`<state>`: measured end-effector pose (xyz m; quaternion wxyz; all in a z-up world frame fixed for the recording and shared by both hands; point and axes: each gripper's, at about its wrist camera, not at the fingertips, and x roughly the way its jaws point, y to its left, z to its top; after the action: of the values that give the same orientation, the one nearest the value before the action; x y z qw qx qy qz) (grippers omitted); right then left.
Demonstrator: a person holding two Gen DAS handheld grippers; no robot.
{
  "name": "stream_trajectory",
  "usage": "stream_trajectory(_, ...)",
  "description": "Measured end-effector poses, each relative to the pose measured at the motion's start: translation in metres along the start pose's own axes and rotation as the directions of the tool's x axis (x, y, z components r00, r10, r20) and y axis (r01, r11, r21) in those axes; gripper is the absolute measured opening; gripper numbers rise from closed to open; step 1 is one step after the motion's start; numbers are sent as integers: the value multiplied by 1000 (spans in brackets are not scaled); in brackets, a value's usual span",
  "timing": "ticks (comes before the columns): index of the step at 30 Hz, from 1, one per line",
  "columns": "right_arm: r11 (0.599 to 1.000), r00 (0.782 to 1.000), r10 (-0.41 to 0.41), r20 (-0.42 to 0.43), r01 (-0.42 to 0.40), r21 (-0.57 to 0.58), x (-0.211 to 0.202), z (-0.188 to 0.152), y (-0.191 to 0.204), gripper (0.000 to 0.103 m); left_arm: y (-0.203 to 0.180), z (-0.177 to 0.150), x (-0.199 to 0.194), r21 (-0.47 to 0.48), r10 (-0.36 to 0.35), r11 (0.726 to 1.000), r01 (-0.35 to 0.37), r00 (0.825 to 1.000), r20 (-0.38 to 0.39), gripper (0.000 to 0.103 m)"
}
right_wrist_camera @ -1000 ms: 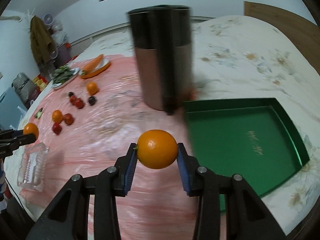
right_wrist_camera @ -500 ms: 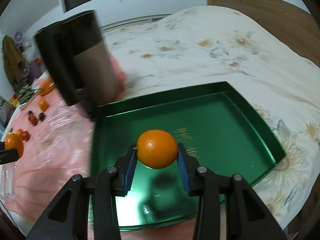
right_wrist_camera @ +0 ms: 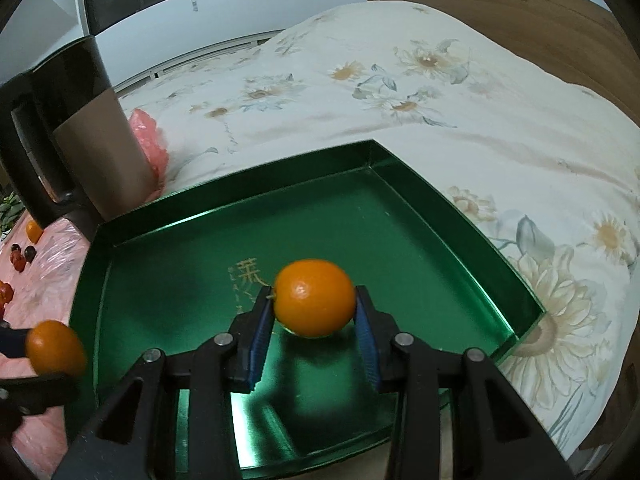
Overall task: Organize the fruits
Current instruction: 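Carry the left tool's orange toward the green tray while the right tool carries its orange, then open the left tool over the green tray while the right tool releases its orange there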
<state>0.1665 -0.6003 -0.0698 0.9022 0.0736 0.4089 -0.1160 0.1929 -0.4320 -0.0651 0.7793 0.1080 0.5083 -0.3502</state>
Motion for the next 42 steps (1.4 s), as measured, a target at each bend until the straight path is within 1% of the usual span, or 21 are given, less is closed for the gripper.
stream_trajectory(8, 1000, 1000, -24, -16, 23, -14, 9, -7, -1, 42, -4, 0, 30, 14, 26, 1000, -26, 999, -46, 35)
stream_trajectory(12, 999, 999, -36, -24, 35, -32, 12, -9, 1, 42, -8, -3, 34, 27, 36, 999, -35, 998, -51, 35)
stream_trajectory(16, 998, 999, -42, -25, 41, -36, 13, -9, 1, 44, -7, -5, 33, 25, 29, 999, -27, 999, -47, 35)
stream_trajectory(17, 998, 999, -43, -26, 42, -39, 12, -9, 2, 55, -7, -5, 33, 24, 24, 999, -23, 999, -46, 35)
stream_trajectory(18, 998, 999, -47, -24, 46, -40, 11, -10, 2, 82, -7, -4, 33, 20, 20, 1000, -19, 999, -45, 36)
stream_trajectory(19, 998, 998, -56, -17, 56, -42, 9, -10, 2, 96, -8, -5, 31, 19, 16, 1000, -15, 999, -40, 38)
stream_trajectory(21, 997, 998, -71, 1, 71, -36, 2, -9, 1, 96, -8, -4, 26, 24, 18, 1000, -18, 1000, -20, 53)
stream_trajectory(22, 997, 997, -73, 4, 73, -32, 0, -9, 0, 97, -9, -4, 21, 25, 23, 999, -23, 1000, -8, 56)
stream_trajectory(28, 996, 996, -84, 17, 84, -23, -21, -12, -2, 97, -9, -13, 0, 16, 14, 1000, -14, 1000, 23, 56)
stream_trajectory(32, 997, 996, -80, 37, 81, -16, -39, -14, 0, 97, -11, -25, -18, 29, 38, 999, -39, 997, 65, 56)
stream_trajectory(37, 997, 996, -64, 55, 66, -33, -61, -19, 15, 97, -6, -44, -41, 5, 92, 996, -93, 989, 115, 56)
stream_trajectory(42, 998, 997, -43, 61, 46, -48, -79, -30, 36, 97, 1, -63, -57, 0, 104, 994, -105, 990, 97, 56)
